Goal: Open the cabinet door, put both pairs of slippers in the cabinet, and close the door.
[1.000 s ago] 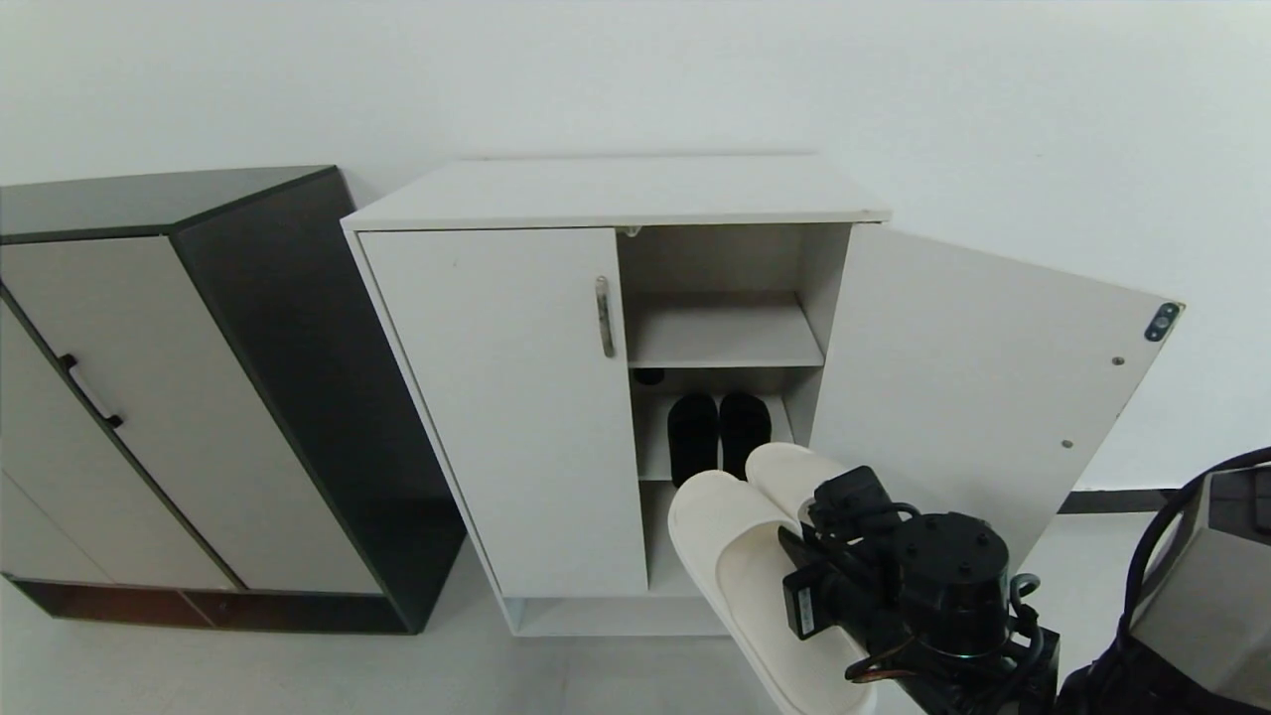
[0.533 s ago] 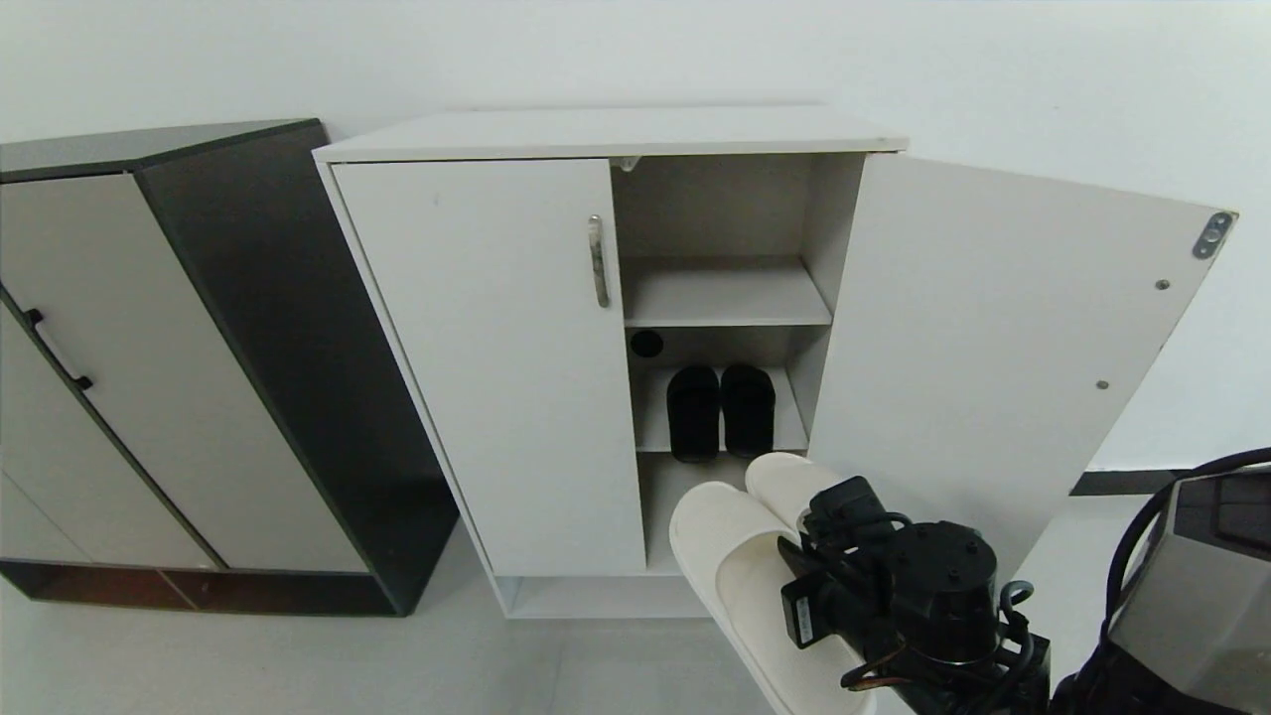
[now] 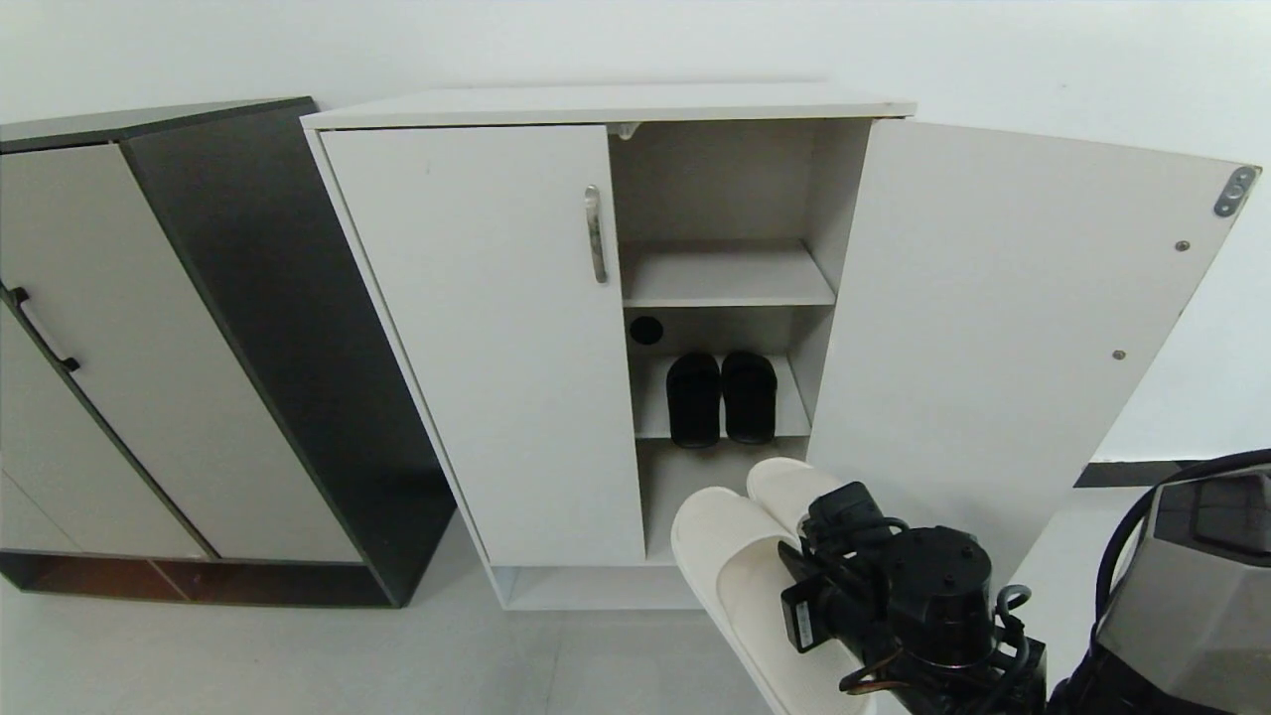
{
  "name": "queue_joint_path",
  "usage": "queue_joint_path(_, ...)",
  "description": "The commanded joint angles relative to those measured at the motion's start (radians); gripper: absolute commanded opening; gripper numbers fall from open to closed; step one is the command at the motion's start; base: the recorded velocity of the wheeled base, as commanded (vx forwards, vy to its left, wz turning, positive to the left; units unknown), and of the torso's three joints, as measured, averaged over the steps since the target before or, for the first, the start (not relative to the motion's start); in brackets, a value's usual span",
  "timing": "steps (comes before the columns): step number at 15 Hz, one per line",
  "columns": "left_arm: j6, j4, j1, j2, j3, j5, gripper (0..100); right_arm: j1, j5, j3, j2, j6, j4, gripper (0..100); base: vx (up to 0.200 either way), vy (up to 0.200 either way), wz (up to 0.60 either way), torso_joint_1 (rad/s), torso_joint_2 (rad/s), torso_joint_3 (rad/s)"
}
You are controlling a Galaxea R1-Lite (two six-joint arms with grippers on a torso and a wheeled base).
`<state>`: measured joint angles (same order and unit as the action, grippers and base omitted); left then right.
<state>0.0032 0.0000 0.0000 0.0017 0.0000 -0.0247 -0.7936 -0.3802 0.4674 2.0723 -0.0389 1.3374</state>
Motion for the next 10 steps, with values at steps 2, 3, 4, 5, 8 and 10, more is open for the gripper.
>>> queue_joint_path(2, 0.0, 0.0, 0.0, 0.0, 0.0, 0.0, 0, 0.001, 0.006, 0.003, 0.011, -0.001, 0.0, 0, 0.0, 0.0, 0.0, 0.0, 0.0, 0.0)
queue_joint_path(3, 0.0, 0.0, 0.0, 0.0, 0.0, 0.0, 0, 0.004, 0.004, 0.014, 0.034, -0.001, 0.003, 0, 0.0, 0.0, 0.0, 0.0, 0.0, 0.0)
queue_joint_path(4, 0.001, 0.0, 0.0, 0.0, 0.0, 0.0, 0, 0.007, -0.006, 0.043, 0.06, 0.002, 0.016, 0, 0.0, 0.0, 0.0, 0.0, 0.0, 0.0)
queue_joint_path(5, 0.001, 0.0, 0.0, 0.0, 0.0, 0.0, 0, -0.001, -0.026, 0.079, 0.043, 0.002, -0.015, 0, 0.0, 0.0, 0.0, 0.0, 0.0, 0.0)
queue_joint_path(8, 0.003, 0.0, 0.0, 0.0, 0.0, -0.001, 0, -0.022, -0.143, 0.333, -0.101, -0.111, -0.474, 0, 0.0, 0.0, 0.0, 0.0, 0.0, 0.0)
queue_joint_path(10, 0.003, 0.0, 0.0, 0.0, 0.0, -0.001, 0, -0.041, -0.243, 0.514, -0.155, -0.202, -0.761, 0, 0.0, 0.0, 0.0, 0.0, 0.0, 0.0)
